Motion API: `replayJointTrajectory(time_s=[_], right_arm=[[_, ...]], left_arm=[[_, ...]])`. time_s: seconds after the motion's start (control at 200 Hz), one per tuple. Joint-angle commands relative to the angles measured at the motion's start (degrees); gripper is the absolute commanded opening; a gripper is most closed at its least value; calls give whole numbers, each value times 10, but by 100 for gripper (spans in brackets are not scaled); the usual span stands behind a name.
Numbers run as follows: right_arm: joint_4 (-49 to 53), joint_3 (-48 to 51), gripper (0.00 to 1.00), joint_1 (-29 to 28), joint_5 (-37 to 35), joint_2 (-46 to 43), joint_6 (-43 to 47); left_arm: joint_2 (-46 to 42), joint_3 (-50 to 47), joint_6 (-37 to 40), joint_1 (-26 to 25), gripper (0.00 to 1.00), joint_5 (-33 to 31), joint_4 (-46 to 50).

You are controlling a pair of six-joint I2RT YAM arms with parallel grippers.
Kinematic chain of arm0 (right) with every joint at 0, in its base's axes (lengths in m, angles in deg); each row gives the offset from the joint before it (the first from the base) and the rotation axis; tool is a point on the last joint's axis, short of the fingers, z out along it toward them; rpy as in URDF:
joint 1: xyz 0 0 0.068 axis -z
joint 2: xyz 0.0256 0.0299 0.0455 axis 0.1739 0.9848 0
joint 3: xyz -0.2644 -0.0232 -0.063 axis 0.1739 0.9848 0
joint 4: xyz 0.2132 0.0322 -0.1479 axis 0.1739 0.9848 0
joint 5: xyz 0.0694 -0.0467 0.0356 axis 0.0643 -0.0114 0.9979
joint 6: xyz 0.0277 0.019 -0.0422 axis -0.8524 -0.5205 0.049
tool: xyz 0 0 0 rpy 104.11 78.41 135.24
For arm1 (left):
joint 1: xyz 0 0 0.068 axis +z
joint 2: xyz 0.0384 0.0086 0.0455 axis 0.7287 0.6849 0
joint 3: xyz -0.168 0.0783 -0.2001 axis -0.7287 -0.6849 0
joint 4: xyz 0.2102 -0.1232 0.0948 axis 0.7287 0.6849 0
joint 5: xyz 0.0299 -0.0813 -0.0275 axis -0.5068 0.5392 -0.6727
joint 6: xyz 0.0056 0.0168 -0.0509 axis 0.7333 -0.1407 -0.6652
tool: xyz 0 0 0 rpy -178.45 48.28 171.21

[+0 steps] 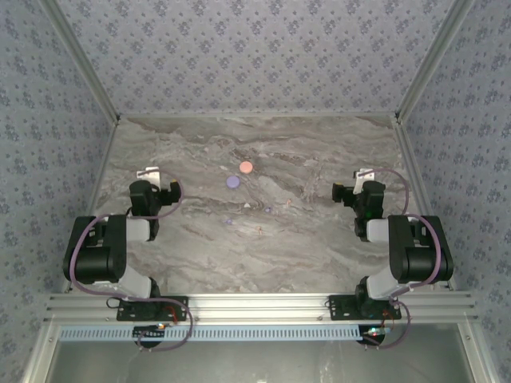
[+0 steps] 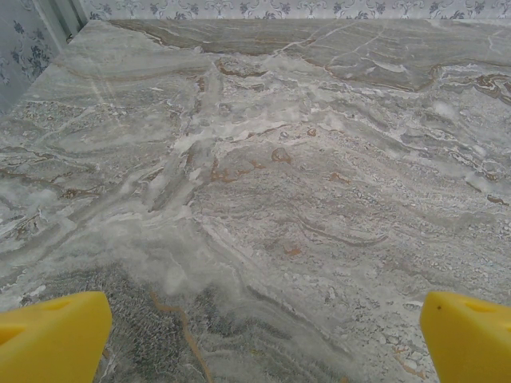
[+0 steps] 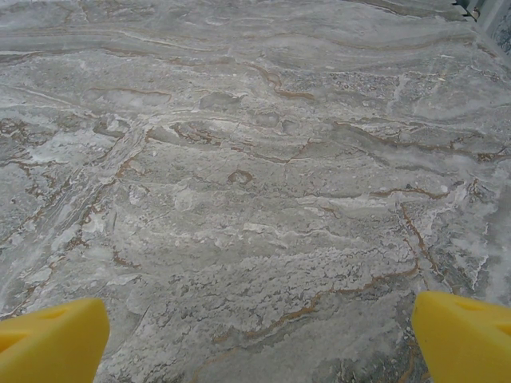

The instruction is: Insert the wireless bluetooth earbuds into the charging case

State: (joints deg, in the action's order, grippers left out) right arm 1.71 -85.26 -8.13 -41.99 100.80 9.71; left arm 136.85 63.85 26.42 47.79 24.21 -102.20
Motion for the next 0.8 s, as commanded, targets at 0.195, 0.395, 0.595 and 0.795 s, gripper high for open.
replayJointTrajectory(time_s=[0.195, 0.395, 0.595, 0.795], right_arm=[[267, -109, 100, -21, -44, -90, -32], [471, -222, 100, -54, -48, -109, -65], [598, -298, 100, -73, 5, -89, -108], [649, -312, 100, -84, 61, -89, -122]], left_arm=[[-115, 42, -48, -1, 99, -47, 168], [-144, 184, -160, -12, 99, 11, 446], [-78, 307, -182, -117, 99, 30, 610], [22, 418, -176, -225, 99, -25, 708]])
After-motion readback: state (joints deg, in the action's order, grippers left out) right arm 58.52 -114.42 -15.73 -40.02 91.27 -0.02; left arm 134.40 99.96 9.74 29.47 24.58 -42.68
